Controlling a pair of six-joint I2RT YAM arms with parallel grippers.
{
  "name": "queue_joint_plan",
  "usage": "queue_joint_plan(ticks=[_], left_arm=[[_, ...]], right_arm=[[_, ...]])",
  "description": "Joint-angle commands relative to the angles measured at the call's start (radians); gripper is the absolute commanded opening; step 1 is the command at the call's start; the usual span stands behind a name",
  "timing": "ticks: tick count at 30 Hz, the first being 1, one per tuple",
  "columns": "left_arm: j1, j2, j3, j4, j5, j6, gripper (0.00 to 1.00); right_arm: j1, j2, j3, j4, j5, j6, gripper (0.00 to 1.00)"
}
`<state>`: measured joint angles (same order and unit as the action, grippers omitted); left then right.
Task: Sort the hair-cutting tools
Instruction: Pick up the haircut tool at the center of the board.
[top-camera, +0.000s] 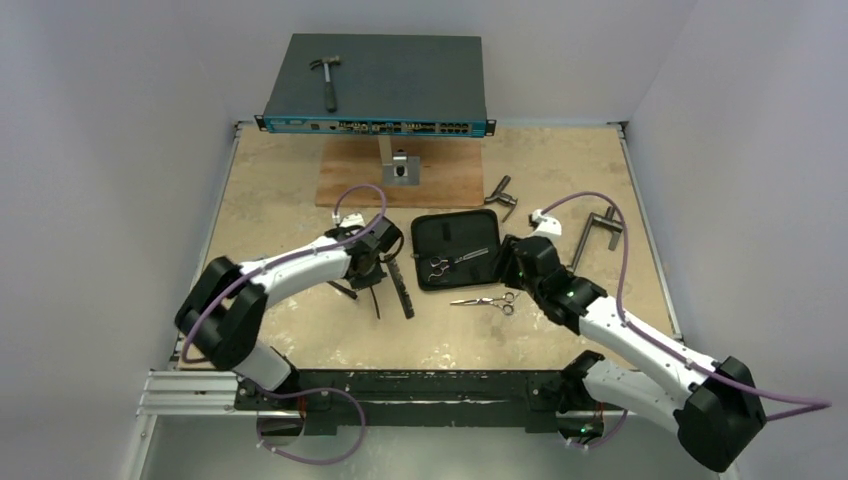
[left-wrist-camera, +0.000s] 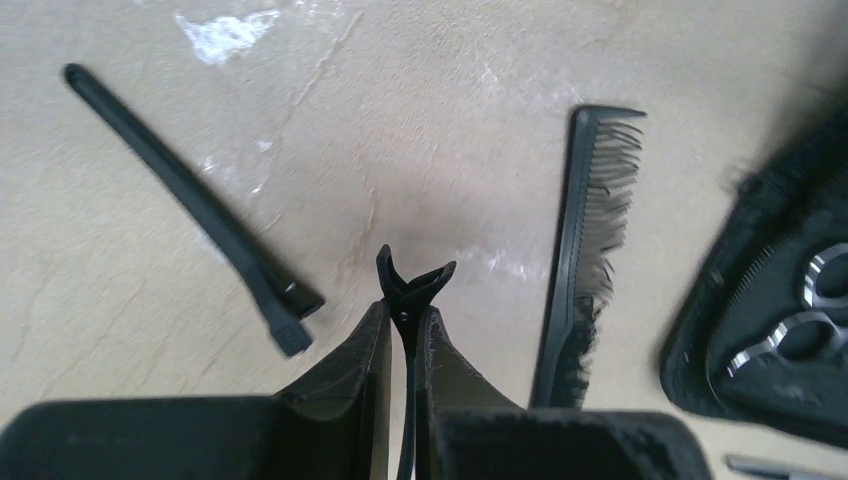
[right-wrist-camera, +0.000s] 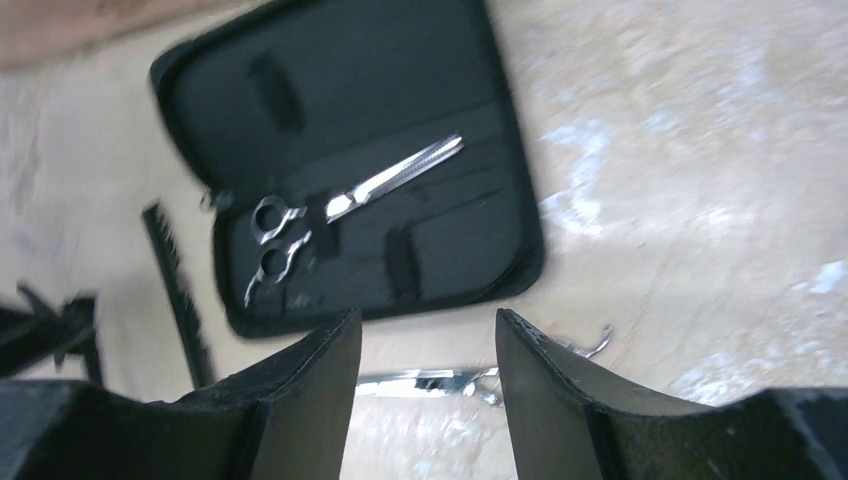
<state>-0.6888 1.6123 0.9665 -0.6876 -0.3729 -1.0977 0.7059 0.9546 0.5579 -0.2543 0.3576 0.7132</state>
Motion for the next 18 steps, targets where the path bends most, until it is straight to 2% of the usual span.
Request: queue_joint_plan(ticks=[1, 7, 10, 18], left_arm=[[-0.011, -0.224, -0.059, 0.051, -0.033, 0.061, 0.00], [-0.033, -0.471, -0.157, 0.141, 0.014, 0.176, 0.00], [-0.064, -0.546, -0.171, 0.169, 0.018, 0.246, 0.00], [-0.203, -0.679, -0.133, 0.114, -0.070, 0.336, 0.00]], right_arm=[[-0.181, 0.024, -0.013, 0.108, -0.107, 0.014, 0.53], [-0.280, 0.235, 0.043, 0.244, -0.163, 0.046, 0.54], [-0.297, 0.358, 0.092, 0.298, -0.176, 0.051, 0.54], [-0.297, 0.552, 0.230, 0.308, -0.086, -0.103, 0.54]])
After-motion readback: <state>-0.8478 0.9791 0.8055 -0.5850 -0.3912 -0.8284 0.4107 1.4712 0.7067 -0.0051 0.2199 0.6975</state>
